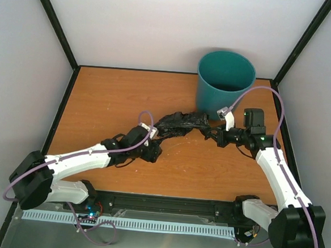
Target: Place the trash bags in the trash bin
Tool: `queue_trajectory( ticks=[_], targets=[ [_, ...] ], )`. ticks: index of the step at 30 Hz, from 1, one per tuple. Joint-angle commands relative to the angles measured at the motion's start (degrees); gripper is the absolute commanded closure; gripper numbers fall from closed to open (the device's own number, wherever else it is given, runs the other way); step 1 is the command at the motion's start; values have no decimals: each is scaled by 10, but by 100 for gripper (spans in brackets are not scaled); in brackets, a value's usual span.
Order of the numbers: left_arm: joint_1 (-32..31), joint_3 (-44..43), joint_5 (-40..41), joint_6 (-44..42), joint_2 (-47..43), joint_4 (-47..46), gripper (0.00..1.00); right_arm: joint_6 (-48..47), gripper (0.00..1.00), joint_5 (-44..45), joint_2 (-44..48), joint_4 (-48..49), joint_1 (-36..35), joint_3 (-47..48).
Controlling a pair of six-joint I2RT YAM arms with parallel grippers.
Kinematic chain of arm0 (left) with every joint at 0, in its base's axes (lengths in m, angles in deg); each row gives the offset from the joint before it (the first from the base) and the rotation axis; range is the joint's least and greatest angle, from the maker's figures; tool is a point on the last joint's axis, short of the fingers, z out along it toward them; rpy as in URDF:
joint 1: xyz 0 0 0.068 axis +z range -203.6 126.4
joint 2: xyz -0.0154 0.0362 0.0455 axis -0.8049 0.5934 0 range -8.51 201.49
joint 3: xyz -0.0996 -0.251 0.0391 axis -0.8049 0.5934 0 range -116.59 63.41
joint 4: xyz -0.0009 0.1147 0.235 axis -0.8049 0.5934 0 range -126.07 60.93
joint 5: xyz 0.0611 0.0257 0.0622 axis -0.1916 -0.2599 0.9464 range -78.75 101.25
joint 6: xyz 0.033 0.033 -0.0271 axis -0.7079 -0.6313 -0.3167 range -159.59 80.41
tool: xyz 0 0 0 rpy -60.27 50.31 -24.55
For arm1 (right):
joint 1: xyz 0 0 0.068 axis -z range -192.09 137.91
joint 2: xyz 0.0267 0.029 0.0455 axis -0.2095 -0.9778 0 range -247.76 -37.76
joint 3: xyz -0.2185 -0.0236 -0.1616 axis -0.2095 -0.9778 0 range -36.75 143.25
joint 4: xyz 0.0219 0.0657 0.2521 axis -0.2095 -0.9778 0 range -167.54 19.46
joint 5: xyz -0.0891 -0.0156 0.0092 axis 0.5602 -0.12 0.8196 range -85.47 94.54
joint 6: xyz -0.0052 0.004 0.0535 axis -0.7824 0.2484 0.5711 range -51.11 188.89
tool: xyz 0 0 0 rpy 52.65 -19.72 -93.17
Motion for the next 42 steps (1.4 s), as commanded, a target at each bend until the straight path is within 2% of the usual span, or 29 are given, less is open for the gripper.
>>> queue_trajectory(
  ticks=[1,5,10,17,20,23,27,29,31,33,38,42],
  targets=[
    [-8,17,-37,29,-40,-99,15,7,97,-18,32,43,3,16],
    [-26,74,-45,20,-85,-173,13,11,97,-28,20,38,7,29],
    [-43,183,-21,14,-145,-350,12,21,97,-51,-9,28,23,63],
    [-43,254,16,15,-113,-562,12,45,97,-78,-39,38,52,105],
    [-43,246,37,7,-79,-610,15,53,97,-82,-46,46,61,107],
    [-43,222,31,-9,-40,-636,29,66,97,-84,-47,58,67,104],
    [-42,177,1,-25,-8,-616,60,73,97,-84,-47,61,71,106],
    [-43,158,3,-24,-17,-584,83,72,97,-82,-46,60,74,108],
    [-43,152,9,-23,-39,-556,96,72,97,-77,-45,59,76,108],
    [-43,148,23,-21,-71,-520,99,72,97,-73,-46,57,79,111],
    [-42,117,49,-35,-165,-403,99,72,97,-63,-49,58,81,111],
    [-38,42,103,-19,-190,-245,99,66,97,-75,-54,58,80,116]
  ],
)
